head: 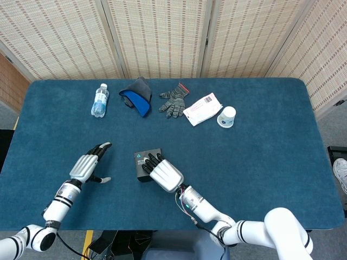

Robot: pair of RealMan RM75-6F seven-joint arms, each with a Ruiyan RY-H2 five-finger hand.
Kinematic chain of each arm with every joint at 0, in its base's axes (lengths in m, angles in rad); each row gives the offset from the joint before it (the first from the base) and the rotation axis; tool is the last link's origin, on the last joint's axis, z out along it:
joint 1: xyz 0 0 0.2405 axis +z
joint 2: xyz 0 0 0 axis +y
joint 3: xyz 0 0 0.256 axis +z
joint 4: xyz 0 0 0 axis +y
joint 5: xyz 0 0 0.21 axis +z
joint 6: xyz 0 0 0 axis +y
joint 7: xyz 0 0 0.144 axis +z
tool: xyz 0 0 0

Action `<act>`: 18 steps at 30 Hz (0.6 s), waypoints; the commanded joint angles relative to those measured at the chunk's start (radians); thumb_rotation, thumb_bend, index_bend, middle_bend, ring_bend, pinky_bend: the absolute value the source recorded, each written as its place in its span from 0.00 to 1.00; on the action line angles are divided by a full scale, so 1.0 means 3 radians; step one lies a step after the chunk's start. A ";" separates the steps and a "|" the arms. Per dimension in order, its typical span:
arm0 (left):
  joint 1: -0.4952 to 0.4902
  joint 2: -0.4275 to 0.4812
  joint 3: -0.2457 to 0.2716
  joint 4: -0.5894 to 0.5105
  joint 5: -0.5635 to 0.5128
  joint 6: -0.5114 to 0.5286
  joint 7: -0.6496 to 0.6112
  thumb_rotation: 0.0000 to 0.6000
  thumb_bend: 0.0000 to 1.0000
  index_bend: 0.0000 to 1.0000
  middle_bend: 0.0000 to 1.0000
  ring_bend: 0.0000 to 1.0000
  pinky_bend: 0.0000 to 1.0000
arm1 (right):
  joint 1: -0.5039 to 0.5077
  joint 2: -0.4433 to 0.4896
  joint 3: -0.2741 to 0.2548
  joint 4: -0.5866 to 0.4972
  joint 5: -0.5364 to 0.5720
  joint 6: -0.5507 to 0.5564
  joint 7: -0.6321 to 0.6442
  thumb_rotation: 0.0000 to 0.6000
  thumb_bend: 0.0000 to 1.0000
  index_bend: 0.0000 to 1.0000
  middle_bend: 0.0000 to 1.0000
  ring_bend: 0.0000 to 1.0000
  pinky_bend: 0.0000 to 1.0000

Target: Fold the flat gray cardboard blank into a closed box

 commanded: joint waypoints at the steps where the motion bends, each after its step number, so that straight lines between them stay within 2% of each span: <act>1: 0.0000 0.0001 -0.0001 0.0002 0.0001 -0.0004 -0.0002 1.00 0.08 0.00 0.00 0.00 0.13 | -0.0006 0.0002 0.0007 -0.0002 -0.0010 -0.0003 0.0004 1.00 0.30 0.32 0.35 0.19 0.27; 5: -0.0005 0.0004 -0.0001 0.0000 0.0012 -0.0014 -0.0001 1.00 0.08 0.00 0.00 0.00 0.13 | -0.0030 0.0024 0.0032 -0.0034 -0.0033 0.0001 0.0023 1.00 0.30 0.32 0.35 0.19 0.27; 8: 0.0001 0.0008 -0.0002 -0.0013 0.0021 -0.0004 -0.0005 1.00 0.08 0.00 0.00 0.00 0.13 | -0.0059 0.0082 0.0073 -0.0144 -0.0025 0.0023 0.0053 1.00 0.29 0.31 0.29 0.19 0.27; 12: 0.0014 0.0047 0.0002 -0.0070 0.0029 0.0004 -0.0020 1.00 0.08 0.00 0.00 0.00 0.13 | -0.0140 0.0293 0.0161 -0.0537 0.0030 0.0079 0.0110 1.00 0.27 0.14 0.16 0.16 0.27; 14: 0.0024 0.0074 0.0002 -0.0103 0.0033 0.0017 -0.0019 1.00 0.08 0.00 0.00 0.00 0.13 | -0.0197 0.0428 0.0204 -0.0770 0.0084 0.0106 0.0156 1.00 0.27 0.09 0.13 0.14 0.27; 18: 0.0063 0.0144 -0.0005 -0.0186 0.0015 0.0075 0.0033 1.00 0.08 0.00 0.00 0.00 0.13 | -0.0380 0.0803 0.0309 -0.1329 0.0275 0.0201 0.0264 1.00 0.27 0.06 0.13 0.13 0.27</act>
